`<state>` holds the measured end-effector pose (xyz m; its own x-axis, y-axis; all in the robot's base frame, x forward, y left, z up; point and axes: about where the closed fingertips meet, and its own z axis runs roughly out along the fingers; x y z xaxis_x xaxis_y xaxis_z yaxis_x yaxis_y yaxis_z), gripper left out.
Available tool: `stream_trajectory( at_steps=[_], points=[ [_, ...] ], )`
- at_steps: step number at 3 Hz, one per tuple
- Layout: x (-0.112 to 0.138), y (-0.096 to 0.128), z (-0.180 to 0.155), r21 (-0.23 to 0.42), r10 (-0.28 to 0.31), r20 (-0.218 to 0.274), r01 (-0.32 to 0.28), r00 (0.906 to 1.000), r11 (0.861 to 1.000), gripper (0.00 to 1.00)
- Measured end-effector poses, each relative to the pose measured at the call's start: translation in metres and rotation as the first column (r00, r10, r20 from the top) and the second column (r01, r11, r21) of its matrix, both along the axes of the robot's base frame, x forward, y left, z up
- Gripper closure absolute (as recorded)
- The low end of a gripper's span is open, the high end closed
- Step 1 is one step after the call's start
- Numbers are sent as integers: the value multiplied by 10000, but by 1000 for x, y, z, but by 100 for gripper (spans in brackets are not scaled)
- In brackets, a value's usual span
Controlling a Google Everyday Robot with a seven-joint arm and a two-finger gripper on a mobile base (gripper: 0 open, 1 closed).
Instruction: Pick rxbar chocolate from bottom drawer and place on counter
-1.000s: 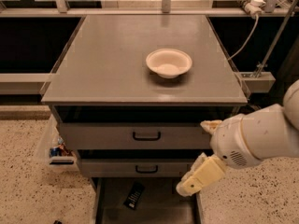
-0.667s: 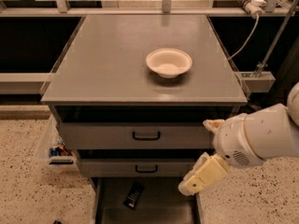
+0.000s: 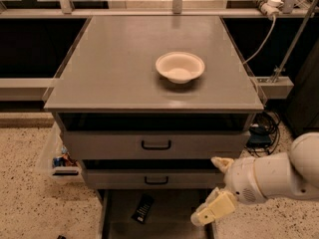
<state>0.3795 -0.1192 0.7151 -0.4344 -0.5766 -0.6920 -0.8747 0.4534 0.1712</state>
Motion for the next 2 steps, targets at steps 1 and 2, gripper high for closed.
stream_trajectory(
  at_steps=[1,2],
  points=[
    [11,-3,-65,428,-107,-573,131,9983,9990,0],
    [12,-1,-88,669,-114,-910,176,9958,9976,0]
  ],
)
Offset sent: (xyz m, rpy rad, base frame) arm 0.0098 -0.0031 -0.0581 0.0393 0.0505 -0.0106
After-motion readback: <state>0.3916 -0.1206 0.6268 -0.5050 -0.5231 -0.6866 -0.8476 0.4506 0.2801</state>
